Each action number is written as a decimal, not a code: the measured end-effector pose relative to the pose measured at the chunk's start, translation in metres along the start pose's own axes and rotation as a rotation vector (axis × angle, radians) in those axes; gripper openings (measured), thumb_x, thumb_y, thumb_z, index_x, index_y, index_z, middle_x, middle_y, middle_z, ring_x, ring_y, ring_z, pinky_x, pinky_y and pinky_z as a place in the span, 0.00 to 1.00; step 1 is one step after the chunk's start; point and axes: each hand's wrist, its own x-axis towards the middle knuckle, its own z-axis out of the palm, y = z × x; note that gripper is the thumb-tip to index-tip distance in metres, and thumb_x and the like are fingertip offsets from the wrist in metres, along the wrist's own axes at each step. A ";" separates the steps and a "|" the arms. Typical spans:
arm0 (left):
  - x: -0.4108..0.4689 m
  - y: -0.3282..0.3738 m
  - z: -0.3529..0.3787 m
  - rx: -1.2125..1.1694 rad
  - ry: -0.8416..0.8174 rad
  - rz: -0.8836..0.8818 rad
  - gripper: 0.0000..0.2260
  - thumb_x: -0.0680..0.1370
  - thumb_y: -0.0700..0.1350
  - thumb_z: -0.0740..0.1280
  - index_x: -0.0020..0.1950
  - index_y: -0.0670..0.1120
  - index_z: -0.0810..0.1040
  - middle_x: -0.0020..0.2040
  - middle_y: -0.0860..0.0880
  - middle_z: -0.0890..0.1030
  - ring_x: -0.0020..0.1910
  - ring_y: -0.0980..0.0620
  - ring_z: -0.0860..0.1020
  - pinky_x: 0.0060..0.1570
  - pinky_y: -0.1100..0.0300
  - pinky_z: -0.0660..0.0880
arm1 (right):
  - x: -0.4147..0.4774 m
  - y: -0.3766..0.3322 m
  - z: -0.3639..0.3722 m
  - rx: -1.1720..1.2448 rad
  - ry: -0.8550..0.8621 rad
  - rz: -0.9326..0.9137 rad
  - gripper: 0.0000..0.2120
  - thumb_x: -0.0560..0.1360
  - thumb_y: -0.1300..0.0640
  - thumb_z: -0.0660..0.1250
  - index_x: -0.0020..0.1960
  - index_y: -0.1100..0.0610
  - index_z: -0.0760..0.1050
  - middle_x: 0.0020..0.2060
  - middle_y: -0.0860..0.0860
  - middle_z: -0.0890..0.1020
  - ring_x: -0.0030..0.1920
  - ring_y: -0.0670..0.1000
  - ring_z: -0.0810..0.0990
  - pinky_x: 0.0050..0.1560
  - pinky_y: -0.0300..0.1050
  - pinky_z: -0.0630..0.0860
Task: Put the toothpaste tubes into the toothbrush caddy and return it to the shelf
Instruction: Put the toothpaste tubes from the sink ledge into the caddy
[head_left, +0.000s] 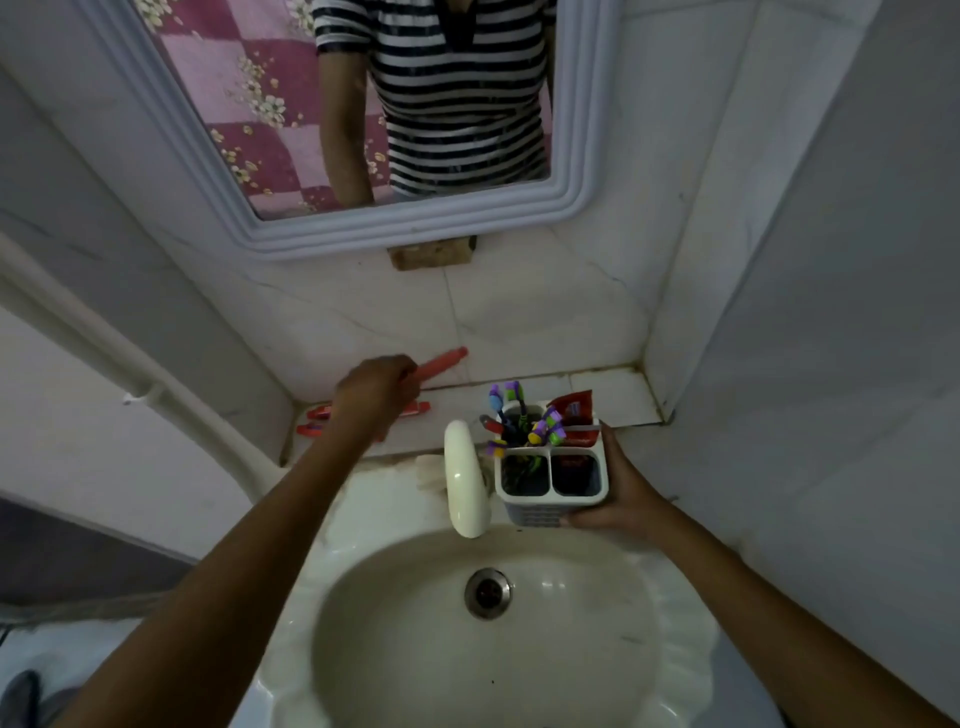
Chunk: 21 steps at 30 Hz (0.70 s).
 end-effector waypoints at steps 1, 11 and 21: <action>-0.004 0.007 -0.020 -0.056 0.049 0.028 0.11 0.78 0.53 0.64 0.57 0.51 0.80 0.48 0.49 0.83 0.46 0.48 0.81 0.48 0.51 0.79 | 0.000 -0.001 0.000 0.003 0.000 0.000 0.62 0.59 0.72 0.83 0.79 0.47 0.49 0.72 0.53 0.71 0.72 0.51 0.72 0.65 0.40 0.75; -0.058 0.111 -0.131 -0.037 -0.141 0.336 0.10 0.72 0.49 0.74 0.51 0.50 0.83 0.46 0.55 0.82 0.44 0.58 0.77 0.42 0.70 0.69 | -0.002 -0.005 0.002 0.022 0.000 0.025 0.62 0.58 0.70 0.83 0.79 0.54 0.48 0.72 0.57 0.70 0.72 0.51 0.72 0.66 0.41 0.75; -0.044 0.119 -0.043 0.187 -0.330 0.368 0.14 0.71 0.54 0.74 0.54 0.52 0.84 0.49 0.52 0.84 0.49 0.51 0.80 0.43 0.57 0.76 | 0.006 0.004 0.015 0.058 -0.019 0.044 0.62 0.59 0.70 0.83 0.80 0.53 0.47 0.73 0.55 0.70 0.73 0.49 0.71 0.67 0.42 0.75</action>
